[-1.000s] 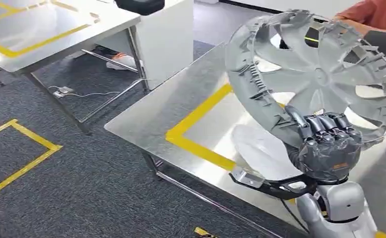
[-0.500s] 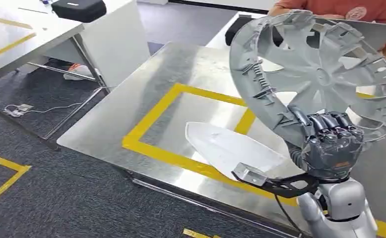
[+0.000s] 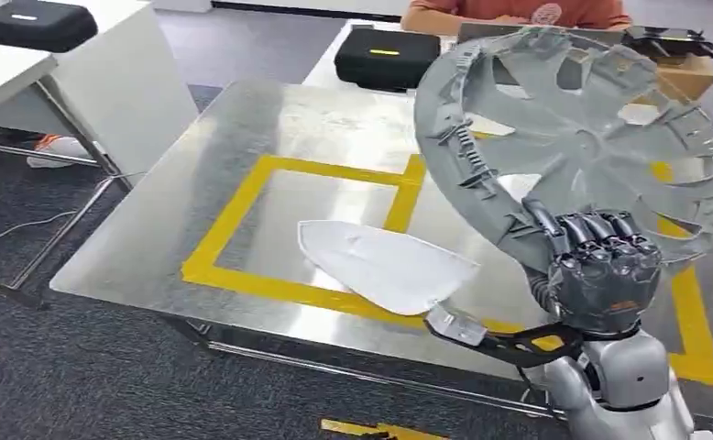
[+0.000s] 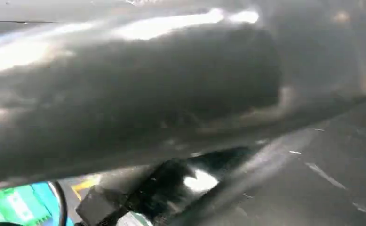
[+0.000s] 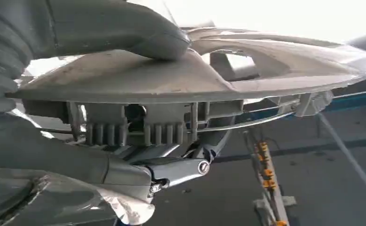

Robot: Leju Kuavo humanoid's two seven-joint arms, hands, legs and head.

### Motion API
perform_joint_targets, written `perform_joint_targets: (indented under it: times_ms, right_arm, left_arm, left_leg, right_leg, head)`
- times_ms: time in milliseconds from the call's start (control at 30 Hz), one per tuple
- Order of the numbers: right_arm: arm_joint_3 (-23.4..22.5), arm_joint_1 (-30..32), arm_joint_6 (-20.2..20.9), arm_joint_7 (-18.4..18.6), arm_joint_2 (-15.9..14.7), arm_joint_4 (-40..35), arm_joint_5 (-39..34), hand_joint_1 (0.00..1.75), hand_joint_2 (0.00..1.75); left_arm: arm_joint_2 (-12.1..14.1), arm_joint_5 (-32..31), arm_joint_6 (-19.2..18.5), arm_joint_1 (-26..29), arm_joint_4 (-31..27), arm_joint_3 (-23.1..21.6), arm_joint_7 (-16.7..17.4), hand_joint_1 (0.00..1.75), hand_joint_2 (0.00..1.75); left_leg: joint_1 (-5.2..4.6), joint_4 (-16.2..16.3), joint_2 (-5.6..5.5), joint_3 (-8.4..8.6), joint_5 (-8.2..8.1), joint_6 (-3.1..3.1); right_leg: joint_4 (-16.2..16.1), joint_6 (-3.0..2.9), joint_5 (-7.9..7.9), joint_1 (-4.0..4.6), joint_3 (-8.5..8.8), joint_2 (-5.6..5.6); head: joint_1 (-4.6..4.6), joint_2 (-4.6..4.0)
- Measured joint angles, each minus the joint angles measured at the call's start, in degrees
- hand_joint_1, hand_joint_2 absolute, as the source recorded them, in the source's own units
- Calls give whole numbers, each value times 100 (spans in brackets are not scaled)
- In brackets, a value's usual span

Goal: Take the parts from the cabinet and place them on the table.

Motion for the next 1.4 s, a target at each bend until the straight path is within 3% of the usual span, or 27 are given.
perform_joint_targets:
  times_ms: [33,67,100,167,233,267,300,333,400,433,500,567,600,633,733,767,800,867,933,967,1000,1067,1100,1167,1233,1267,1400]
  right_arm:
    - [0,-1,0,2,0,0,0,175,175]
    - [-2,-8,0,2,0,0,0,175,175]
    - [-4,-16,0,5,0,8,-2,175,175]
    - [-4,-16,0,24,11,18,-2,175,175]
    - [-15,-12,0,46,11,24,-2,175,175]
    - [-15,-12,0,50,13,24,-4,175,175]
    - [-15,-20,0,57,15,24,-4,175,175]
    - [-15,-27,0,63,15,35,-2,175,175]
    - [-15,-37,0,64,17,50,2,175,175]
    - [-15,-36,0,64,18,63,2,175,175]
    - [-15,-32,0,94,17,94,-20,175,175]
    - [-15,-33,0,186,17,114,-35,175,175]
    - [-15,-31,0,216,17,129,-28,175,175]
    - [-15,-34,0,223,15,148,-13,175,175]
    - [-17,-21,0,138,17,197,-2,175,175]
    - [-20,-15,0,114,15,203,-2,175,175]
    - [-41,12,0,83,15,225,-4,175,175]
    - [-52,5,0,28,15,256,-7,175,175]
    - [-76,26,0,9,15,286,2,175,175]
    - [-81,27,0,0,15,304,0,175,175]
    - [-92,30,0,-9,15,319,0,175,175]
    - [-140,39,0,-50,15,334,0,175,175]
    - [-166,34,0,-61,15,337,0,175,175]
    - [-179,31,0,-81,17,352,0,175,175]
    - [-181,57,0,-46,24,380,2,175,175]
    - [-181,58,0,9,24,398,2,175,175]
    - [-181,58,0,158,22,520,0,175,175]
  left_arm:
    - [-11,0,0,-9,-2,0,0,0,0]
    - [-13,0,-2,-13,-2,0,0,0,0]
    - [4,0,-2,-18,-2,0,0,0,0]
    - [0,0,-7,-24,-2,-2,0,0,0]
    - [4,0,-11,-27,-11,-2,0,0,0]
    - [2,0,-11,-30,-28,-2,0,0,0]
    - [2,0,-13,-43,-31,-2,0,0,0]
    - [2,2,-20,-47,-33,-2,0,0,0]
    - [2,11,-26,-22,-33,-4,0,0,0]
    - [2,18,-26,-6,-33,-4,0,0,0]
    - [2,50,-26,21,-33,-4,0,0,0]
    - [2,74,-28,9,-33,-4,-9,0,0]
    - [26,92,-28,4,-35,-4,-11,0,0]
    - [35,107,-28,-8,-35,-6,-11,0,0]
    - [37,127,-28,-9,-48,-24,-9,0,0]
    - [28,136,-28,-10,-50,-37,-9,0,0]
    - [48,153,-24,-14,-52,-39,4,0,0]
    - [37,177,-24,-10,-57,-48,4,0,0]
    - [33,186,-24,26,-57,-70,4,0,0]
    - [42,186,-26,41,-57,-92,4,0,0]
    - [46,184,-39,43,-57,-107,4,0,0]
    - [59,184,-98,31,-57,-138,-15,0,0]
    - [74,184,-125,28,-57,-140,-28,0,0]
    - [127,186,-142,20,-57,-146,-46,0,0]
    - [155,190,-125,24,-57,-151,-57,0,0]
    - [173,197,-122,23,-57,-153,-59,0,0]
    - [195,245,-122,13,-57,-203,-70,0,0]
  left_leg:
    - [11,26,72,2,-22,-32]
    - [18,72,127,1,-53,-72]
    - [-41,105,165,-11,-88,-124]
    - [-50,157,249,-3,-104,-165]
    - [-33,159,374,16,-107,-198]
    - [-16,183,331,17,-176,-251]
    - [11,336,35,-28,-317,-279]
    - [22,674,-154,-176,-525,-287]
    - [21,1623,-279,-615,-931,-289]
    - [20,1898,-293,-755,-982,-276]
    - [10,1684,-308,-685,-691,-214]
    - [-34,708,-369,-256,-158,-79]
    - [-73,319,-462,-88,-94,18]
    - [-66,208,-449,-50,-116,24]
    - [-115,198,-443,-74,-77,26]
    - [-40,73,-408,-52,9,27]
    - [-32,15,-380,-36,51,40]
    - [-35,3,-356,-74,82,76]
    - [-37,10,-299,-91,83,73]
    - [-33,15,-270,-92,85,69]
    - [-27,25,-256,-92,82,63]
    - [-1,86,-252,-97,48,10]
    - [-5,141,-249,-102,15,-41]
    - [-46,197,-251,-148,1,-119]
    - [-58,221,-253,-157,7,45]
    - [-58,212,-253,-153,15,71]
    - [-44,173,-253,-148,45,61]
  right_leg:
    - [-599,18,258,-14,334,-97]
    - [-1127,43,423,-15,645,-307]
    - [-1268,17,262,67,707,-510]
    - [-1266,-123,340,29,730,-353]
    - [-1240,-174,352,44,689,-221]
    - [-1263,-237,376,14,704,-159]
    - [-1263,-259,386,11,697,-113]
    - [-1263,-283,397,9,687,-56]
    - [-1262,-316,410,26,664,98]
    - [-1261,-329,419,41,658,172]
    - [-1261,-346,431,69,657,292]
    - [-1261,-351,443,95,661,380]
    - [-1261,-347,452,79,659,396]
    - [-1243,-320,455,117,633,421]
    - [-1283,-222,507,55,603,431]
    - [-1282,-184,504,89,597,447]
    - [-1177,-173,389,90,489,289]
    - [-443,-130,-68,66,186,94]
    - [359,-73,-392,45,-141,58]
    - [433,-46,-356,29,-154,48]
    - [228,-24,-203,12,-22,38]
    - [-786,12,254,-28,558,-27]
    - [-1252,39,277,-41,799,-84]
    - [-1285,-88,244,-9,864,-30]
    - [-1297,-75,263,-18,858,-23]
    - [-1297,-81,266,-9,856,-18]
    - [-1293,-131,261,22,848,-17]
  head:
    - [2,0]
    - [2,0]
    - [13,0]
    - [-26,0]
    - [-24,0]
    - [-33,0]
    - [-48,0]
    - [-52,0]
    - [-55,0]
    - [-52,0]
    - [-55,0]
    - [-52,0]
    - [-52,0]
    - [-44,0]
    - [-55,0]
    - [-50,0]
    - [-37,0]
    - [2,0]
    - [-2,0]
    - [0,0]
    - [-2,0]
    - [0,0]
    - [2,0]
    - [-4,0]
    - [-20,0]
    - [-17,0]
    - [-17,0]
